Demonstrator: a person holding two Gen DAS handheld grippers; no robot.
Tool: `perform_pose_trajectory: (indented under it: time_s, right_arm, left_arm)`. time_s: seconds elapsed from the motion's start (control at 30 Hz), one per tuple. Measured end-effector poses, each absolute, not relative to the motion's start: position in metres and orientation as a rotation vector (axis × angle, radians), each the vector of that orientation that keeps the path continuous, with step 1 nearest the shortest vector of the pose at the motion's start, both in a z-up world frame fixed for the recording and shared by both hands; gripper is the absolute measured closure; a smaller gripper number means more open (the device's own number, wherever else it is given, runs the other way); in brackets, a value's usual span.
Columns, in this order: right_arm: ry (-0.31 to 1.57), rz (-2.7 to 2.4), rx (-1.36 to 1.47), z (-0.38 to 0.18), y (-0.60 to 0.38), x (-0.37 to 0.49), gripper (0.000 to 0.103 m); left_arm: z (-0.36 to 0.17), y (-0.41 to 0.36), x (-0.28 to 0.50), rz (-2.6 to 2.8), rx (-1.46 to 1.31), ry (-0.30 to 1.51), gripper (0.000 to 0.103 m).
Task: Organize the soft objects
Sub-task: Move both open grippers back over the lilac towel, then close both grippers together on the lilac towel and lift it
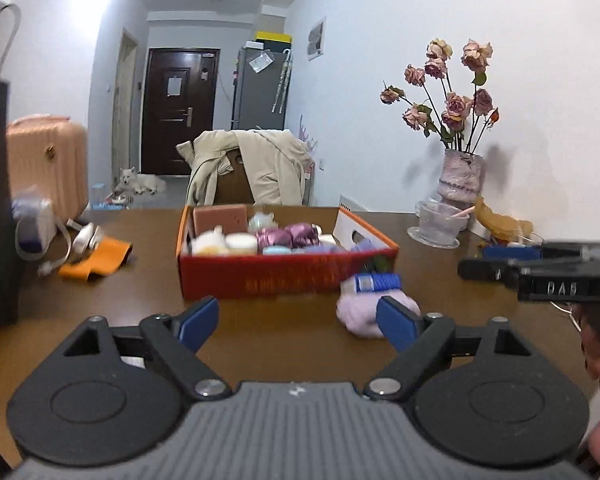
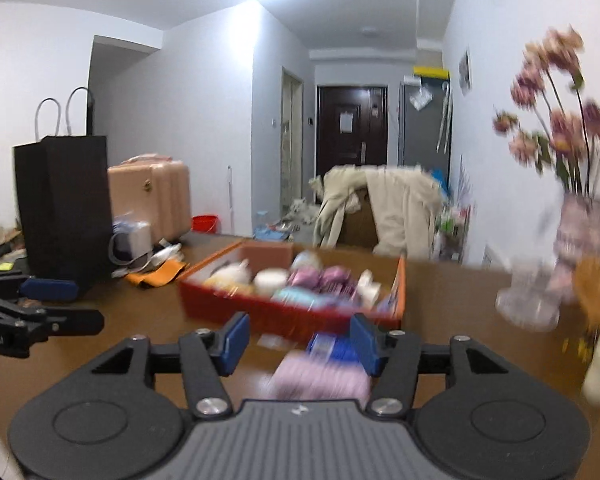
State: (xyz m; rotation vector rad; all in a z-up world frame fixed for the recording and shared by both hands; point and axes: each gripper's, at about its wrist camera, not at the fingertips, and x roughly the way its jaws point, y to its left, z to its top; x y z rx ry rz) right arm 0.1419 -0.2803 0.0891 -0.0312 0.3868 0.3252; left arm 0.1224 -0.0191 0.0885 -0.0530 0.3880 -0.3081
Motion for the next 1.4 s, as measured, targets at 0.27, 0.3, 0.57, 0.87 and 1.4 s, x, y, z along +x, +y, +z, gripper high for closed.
perform_pose_trajectory:
  time_s: [0.27, 0.3, 0.57, 0.87, 1.4]
  right_arm:
    - [0.434, 0.306, -0.021, 0.069, -0.29, 0.106, 0.047]
    - [0.431, 0.303, -0.014, 0.069, -0.292, 0.105, 0.047]
    - [0.474, 0.289, 0.026, 0.053, -0.308, 0.132, 0.046]
    - [0.534, 0.259, 0.138, 0.031, -0.337, 0.214, 0.046]
    - [0.681, 0.373, 0.245, -0.02, -0.331, 0.307, 0.071]
  left_arm:
    - [0.079, -0.016, 0.096, -0.286, -0.071, 0.405, 0.013]
    - [0.08, -0.018, 0.096, -0.292, -0.068, 0.401, 0.013]
    - [0.067, -0.034, 0.126, -0.322, -0.053, 0.468, 0.01]
    - [0.054, -0.078, 0.228, -0.349, -0.183, 0.571, 0.021]
    - [-0.015, -0.109, 0.329, -0.479, -0.359, 0.792, 0.066]
